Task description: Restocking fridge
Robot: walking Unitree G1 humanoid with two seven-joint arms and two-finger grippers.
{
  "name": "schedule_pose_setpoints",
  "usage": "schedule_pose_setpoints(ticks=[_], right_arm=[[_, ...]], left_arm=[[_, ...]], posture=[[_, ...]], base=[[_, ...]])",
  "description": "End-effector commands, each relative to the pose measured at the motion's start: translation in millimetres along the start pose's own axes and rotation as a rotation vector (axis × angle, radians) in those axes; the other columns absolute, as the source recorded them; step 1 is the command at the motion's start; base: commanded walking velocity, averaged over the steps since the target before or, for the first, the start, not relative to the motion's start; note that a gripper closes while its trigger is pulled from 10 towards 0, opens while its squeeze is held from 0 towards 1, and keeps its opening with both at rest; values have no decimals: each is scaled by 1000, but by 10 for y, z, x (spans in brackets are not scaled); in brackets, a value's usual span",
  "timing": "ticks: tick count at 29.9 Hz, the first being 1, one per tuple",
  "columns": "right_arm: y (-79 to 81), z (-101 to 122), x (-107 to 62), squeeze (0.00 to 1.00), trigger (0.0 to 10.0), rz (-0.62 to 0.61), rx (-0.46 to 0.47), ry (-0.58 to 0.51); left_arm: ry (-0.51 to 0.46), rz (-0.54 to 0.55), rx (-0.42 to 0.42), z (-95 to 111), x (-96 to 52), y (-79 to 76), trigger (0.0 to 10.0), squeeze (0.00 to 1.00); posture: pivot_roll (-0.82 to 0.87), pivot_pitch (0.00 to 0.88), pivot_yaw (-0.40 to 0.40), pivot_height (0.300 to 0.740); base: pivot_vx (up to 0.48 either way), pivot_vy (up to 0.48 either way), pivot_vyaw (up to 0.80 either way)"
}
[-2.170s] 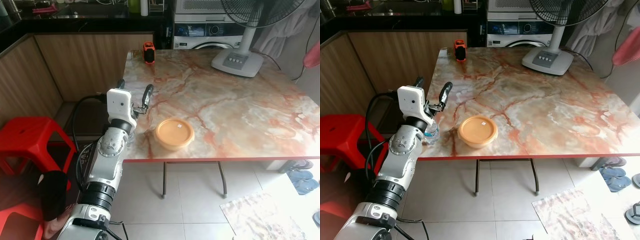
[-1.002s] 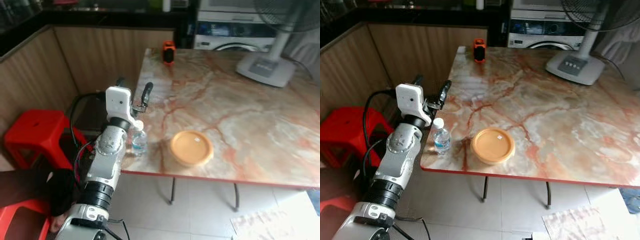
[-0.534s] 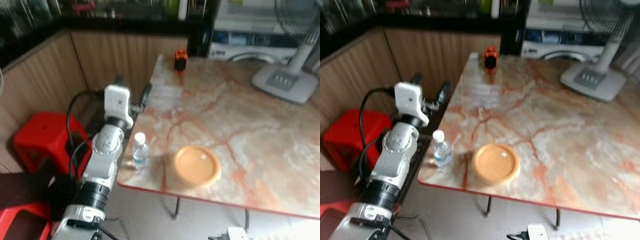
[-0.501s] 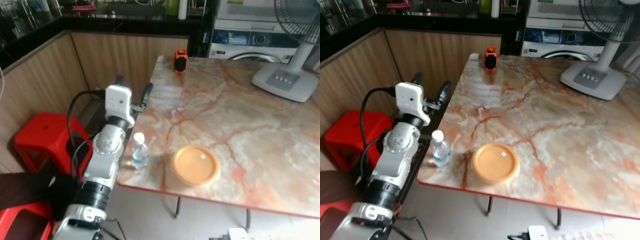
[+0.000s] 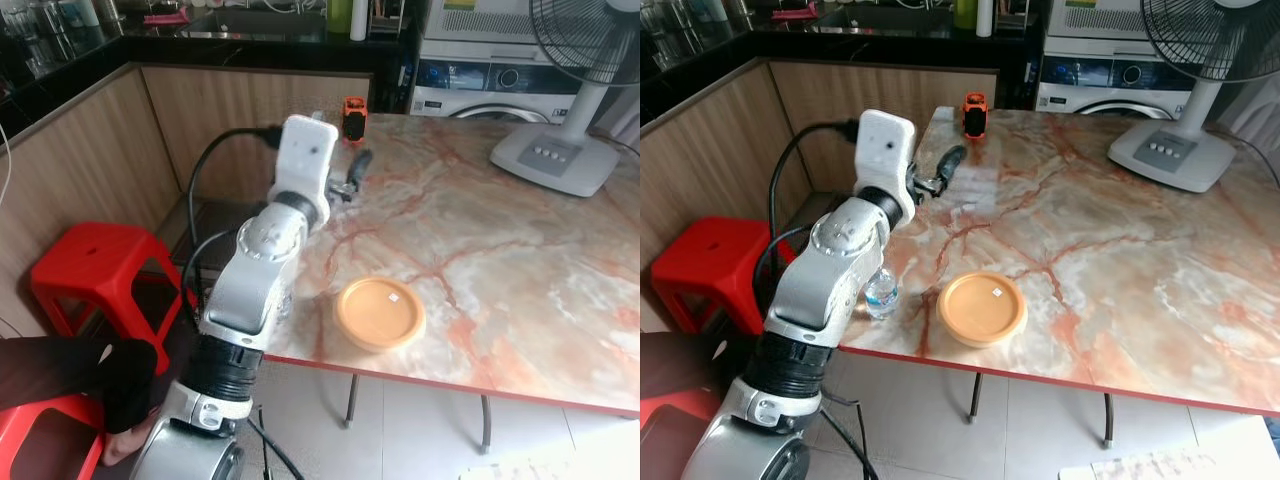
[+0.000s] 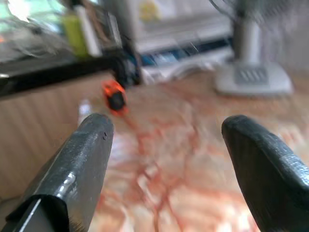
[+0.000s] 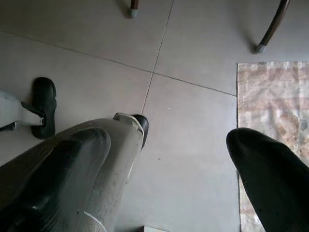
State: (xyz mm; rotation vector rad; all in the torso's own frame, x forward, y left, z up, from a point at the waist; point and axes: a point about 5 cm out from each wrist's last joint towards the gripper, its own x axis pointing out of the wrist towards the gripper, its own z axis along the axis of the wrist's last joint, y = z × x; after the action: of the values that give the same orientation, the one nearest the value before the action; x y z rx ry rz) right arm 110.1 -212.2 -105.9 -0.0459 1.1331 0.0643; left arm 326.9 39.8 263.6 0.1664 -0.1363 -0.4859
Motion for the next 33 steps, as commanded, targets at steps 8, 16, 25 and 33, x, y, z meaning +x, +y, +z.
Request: schedule_pose_setpoints(ticks=[8,16,25,33], right_arm=[[-1,7,3,0,10000,-4,0,3],[2,-1,2,0,10000,4,-13,10],[-4,-2,0,0,10000,5,-38,11],[6,-4,1,0,10000,12,-38,11]], left_arm=[[241,-91,123,-83,-159,50,10000,0],[336,-95,19,-128,-209,80,10000,0],[423,-172,-82,-248,-285,-14,10000,0],[490,-184,14,-206,-384,70,10000,0]], posture=[[53,0,5,740],[59,0,3,740],[59,0,4,740],[65,0,9,740]], base=[[0,0,0],[0,0,0],[0,0,0],[0,0,0]])
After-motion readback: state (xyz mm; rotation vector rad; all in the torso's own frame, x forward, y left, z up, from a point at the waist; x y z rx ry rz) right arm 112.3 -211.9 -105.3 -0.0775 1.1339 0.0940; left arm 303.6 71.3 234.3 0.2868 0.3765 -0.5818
